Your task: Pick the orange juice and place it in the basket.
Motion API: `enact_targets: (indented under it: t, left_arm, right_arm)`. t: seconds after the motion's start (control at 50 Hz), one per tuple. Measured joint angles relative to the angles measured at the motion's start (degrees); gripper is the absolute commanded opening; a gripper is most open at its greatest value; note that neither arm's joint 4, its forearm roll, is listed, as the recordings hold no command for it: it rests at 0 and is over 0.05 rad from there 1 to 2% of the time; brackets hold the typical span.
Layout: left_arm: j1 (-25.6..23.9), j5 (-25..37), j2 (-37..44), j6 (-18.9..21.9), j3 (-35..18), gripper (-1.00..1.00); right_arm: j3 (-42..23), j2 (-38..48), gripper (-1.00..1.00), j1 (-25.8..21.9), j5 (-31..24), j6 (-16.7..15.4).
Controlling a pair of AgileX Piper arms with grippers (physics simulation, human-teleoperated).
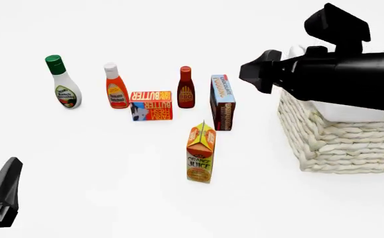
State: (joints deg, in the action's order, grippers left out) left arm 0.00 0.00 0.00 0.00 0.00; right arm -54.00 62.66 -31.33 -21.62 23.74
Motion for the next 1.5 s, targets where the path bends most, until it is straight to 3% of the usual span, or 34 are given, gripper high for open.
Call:
enact_targets:
  t: [0.5, 1.5]
  left_arm:
    - [0.00, 0.00, 0.00, 0.00, 0.00, 1.00]
    - [0.00, 0.00, 0.00, 0.00, 0.00, 1.00]
  right_arm:
    - [-0.91, 7.34, 1.00, 0.23, 0.92, 7.66]
    - [1.94, 17.04, 1.00, -2.95, 6.87, 16.83]
